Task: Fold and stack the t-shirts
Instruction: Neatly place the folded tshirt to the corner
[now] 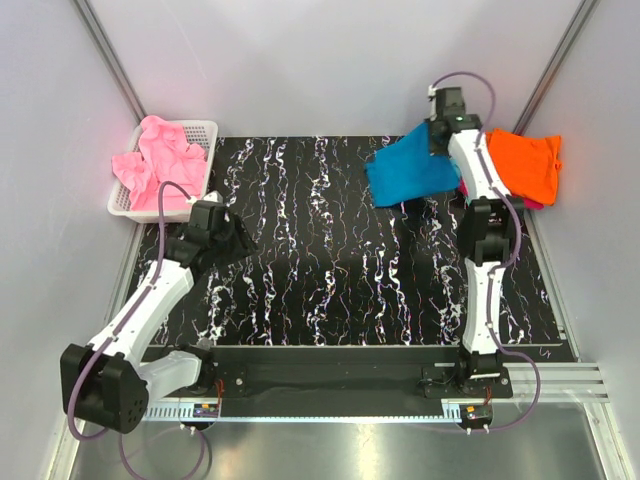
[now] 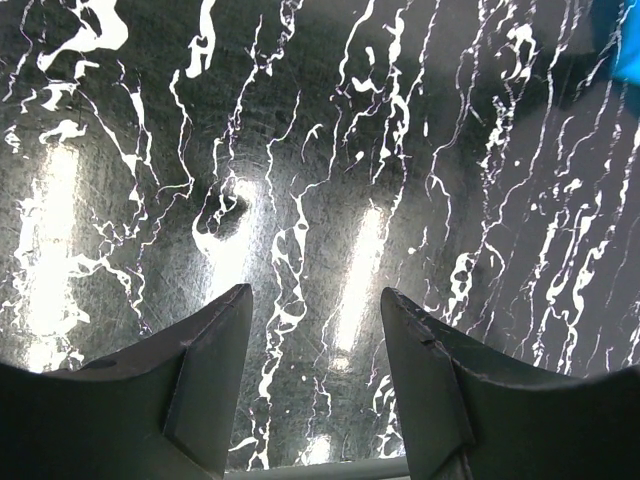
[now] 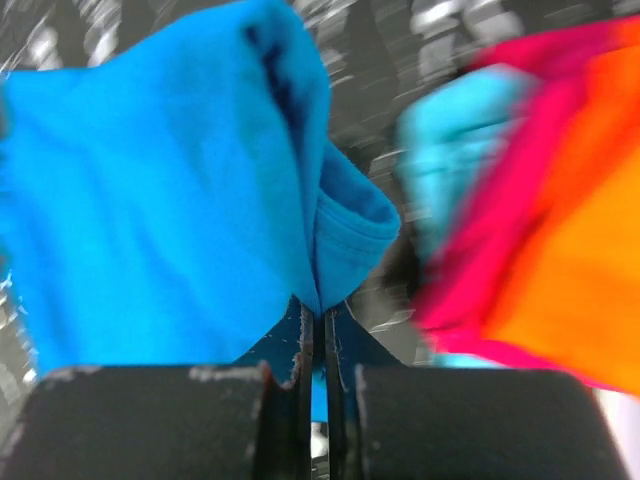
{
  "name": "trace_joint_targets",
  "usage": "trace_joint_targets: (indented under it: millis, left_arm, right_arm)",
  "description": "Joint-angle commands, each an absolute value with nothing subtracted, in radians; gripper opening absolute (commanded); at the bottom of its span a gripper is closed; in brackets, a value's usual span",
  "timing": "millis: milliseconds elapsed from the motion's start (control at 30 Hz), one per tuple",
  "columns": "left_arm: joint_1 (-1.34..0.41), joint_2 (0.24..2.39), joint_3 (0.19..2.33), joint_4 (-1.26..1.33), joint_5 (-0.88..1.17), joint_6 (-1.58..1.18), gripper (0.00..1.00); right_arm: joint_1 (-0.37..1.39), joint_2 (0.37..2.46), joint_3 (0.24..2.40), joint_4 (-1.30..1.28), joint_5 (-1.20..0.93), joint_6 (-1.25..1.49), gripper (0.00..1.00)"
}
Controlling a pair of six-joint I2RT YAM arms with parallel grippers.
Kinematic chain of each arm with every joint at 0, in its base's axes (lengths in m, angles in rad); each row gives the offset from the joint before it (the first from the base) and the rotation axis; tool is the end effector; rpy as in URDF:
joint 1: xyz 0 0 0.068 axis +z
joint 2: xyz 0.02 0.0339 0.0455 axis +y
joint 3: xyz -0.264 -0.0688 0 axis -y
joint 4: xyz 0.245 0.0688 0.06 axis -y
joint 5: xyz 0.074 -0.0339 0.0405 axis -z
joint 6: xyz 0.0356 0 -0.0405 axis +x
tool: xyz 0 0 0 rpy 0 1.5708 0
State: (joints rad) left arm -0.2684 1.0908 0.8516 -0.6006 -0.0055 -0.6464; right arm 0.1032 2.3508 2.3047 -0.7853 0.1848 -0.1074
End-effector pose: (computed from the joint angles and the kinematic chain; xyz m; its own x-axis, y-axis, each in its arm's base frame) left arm 0.2156 -0.0591 0.2663 -0.7306 -0.4237 -0.5354 -0.2235 0.8894 -0.3988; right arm 0.5245 0.0477 0.2693 -0.7331 -0.1819 -0.6554 -0.0570 0.9766 -0.2072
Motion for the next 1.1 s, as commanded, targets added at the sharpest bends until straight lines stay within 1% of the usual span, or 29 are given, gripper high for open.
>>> trace_joint_targets:
  millis: [0,167,300,500,600,667,800,1067]
  left_arm:
    - [-0.262,1.121,0.902,-0.571,0.026,-0.629,0.59]
    - [-0.262,1.135,0.91,-0.569,0.04,-0.63,0.59]
    - [-0.262,1.126,0.902,-0.569,0.025,-0.63,0.59]
    - [-0.262,1.157,0.908,-0.568,0.025,-0.632,0.59]
    - [-0.262,1.178,0.91,-0.563,0.026,-0.634,0.59]
    - [-0.262,1.189,0.911,-0.557,0.031,-0.632,0.59]
    - [-0.262,1.203,0.91,-0.548,0.041,-0.637,0.59]
    - [-0.262,1.181,0.89,-0.538,0.06,-0.638,0.59]
  right_arm:
    - [0.049,2.318,2.443,-0.796,0.29,-0.156,0.0]
    - [-0.021,2.324,2.537,-0.802,0.353,-0.184,0.0]
    - [-0.077,2.329,2.545,-0.793,0.403,-0.189,0.0]
    - [-0.152,2.238,2.369,-0.637,0.538,-0.149,0.0]
    - [-0.187,2.209,2.336,-0.598,0.598,-0.13,0.0]
    - [-0.204,2.189,2.326,-0.592,0.626,-0.118,0.0]
    - [-0.235,2.126,2.266,-0.54,0.615,-0.095,0.0]
    - [-0.238,2.097,2.321,-0.531,0.618,-0.126,0.0]
